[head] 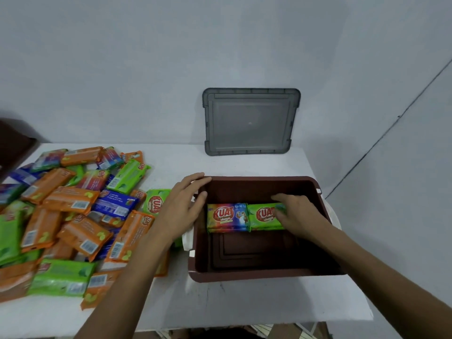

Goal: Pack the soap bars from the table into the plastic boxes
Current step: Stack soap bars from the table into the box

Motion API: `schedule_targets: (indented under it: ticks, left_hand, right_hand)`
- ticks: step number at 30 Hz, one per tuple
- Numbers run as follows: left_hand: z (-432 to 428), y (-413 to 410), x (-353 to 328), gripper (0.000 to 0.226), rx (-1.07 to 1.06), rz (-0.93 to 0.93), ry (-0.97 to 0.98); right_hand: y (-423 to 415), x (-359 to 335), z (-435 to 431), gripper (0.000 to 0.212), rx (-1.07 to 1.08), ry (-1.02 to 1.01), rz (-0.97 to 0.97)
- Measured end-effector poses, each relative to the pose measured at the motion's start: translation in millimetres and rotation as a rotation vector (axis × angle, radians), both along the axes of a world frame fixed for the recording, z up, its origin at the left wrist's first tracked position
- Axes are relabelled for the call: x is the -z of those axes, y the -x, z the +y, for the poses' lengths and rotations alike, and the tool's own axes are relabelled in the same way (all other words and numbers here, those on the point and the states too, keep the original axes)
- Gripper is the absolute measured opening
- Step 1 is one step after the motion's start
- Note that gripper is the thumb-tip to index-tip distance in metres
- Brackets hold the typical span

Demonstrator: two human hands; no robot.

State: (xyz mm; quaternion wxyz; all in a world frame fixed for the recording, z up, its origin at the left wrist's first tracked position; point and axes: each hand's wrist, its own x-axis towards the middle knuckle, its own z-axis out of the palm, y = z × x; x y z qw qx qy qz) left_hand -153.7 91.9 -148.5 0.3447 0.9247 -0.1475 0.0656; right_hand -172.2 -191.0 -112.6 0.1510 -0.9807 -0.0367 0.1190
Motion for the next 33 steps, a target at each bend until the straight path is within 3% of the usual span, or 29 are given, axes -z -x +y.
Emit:
schedule_targets:
  ticks: [8, 16, 19, 29, 33]
  left_hand:
    - [36.9, 22.0, -3.1, 0.044, 0.003, 0.047, -0.083]
    - [115.5, 52.8, 15.2, 0.05, -0.317, 0.102, -0.216]
    - [132.9, 63.2, 20.5, 0.044, -0.402, 0.111, -0.236]
    - [136.3, 57.0, 25.0, 0.078, -0.355, 0.287, -0.291]
    - [133.6, 50.7, 29.5, 0.085, -0.331, 0.32, -0.345]
  right_hand:
    - [-3.3, -38.2, 58.5, 0.042, -0.193, -0.29, -0.105]
    - [-26.3, -39.0, 146.1, 0.032, -0.393, -0.425, -0.282]
    - [-43.0, -30.9, 178.5, 0.035, -0.445, -0.382, -0.204]
    - [-95.8, 12.2, 260.5, 0.065, -0.7, 0.155, 0.246]
    - [-101.0, 20.9, 271.0, 0.071, -0.771, 0.3, 0.311]
